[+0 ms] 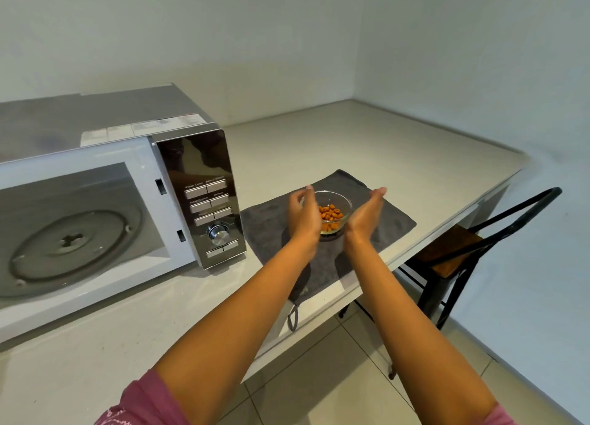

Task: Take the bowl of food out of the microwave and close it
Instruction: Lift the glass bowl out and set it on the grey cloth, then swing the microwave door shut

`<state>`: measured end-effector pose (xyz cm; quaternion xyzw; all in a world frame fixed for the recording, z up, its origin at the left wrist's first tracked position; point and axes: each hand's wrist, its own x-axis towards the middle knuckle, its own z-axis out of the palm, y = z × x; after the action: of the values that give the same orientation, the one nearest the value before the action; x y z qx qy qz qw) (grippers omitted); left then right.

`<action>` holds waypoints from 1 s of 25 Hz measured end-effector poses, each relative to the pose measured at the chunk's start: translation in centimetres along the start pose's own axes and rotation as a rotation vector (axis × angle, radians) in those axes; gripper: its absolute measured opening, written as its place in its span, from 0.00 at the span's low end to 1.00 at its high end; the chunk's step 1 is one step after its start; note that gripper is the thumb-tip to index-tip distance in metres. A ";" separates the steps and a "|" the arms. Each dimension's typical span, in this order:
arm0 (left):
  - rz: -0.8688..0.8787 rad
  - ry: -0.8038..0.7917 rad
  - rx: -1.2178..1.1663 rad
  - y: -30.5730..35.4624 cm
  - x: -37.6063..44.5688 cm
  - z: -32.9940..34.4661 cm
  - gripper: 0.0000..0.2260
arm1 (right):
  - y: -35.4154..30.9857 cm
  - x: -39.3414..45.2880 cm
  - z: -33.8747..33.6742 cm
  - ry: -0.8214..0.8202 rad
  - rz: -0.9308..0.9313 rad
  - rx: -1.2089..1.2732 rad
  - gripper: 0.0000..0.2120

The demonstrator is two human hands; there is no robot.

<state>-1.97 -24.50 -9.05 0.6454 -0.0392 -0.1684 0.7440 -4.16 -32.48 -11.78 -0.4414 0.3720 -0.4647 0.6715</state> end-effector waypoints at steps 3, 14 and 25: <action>0.332 -0.031 0.173 2.6 -2.5 0.1 0.12 | -3.5 -0.9 0.4 0.124 -0.188 0.186 0.25; 0.863 0.149 0.319 10.8 -11.3 -6.1 0.11 | -9.2 -12.2 5.9 -0.167 -0.535 0.237 0.13; 0.592 0.778 0.779 15.0 -17.0 -20.1 0.23 | -5.7 -25.5 9.4 -0.635 -0.361 0.401 0.15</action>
<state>-9.41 1.27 4.95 0.8451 -0.0009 0.3191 0.4290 -4.69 -6.91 -1.01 -0.4814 -0.0348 -0.4789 0.7333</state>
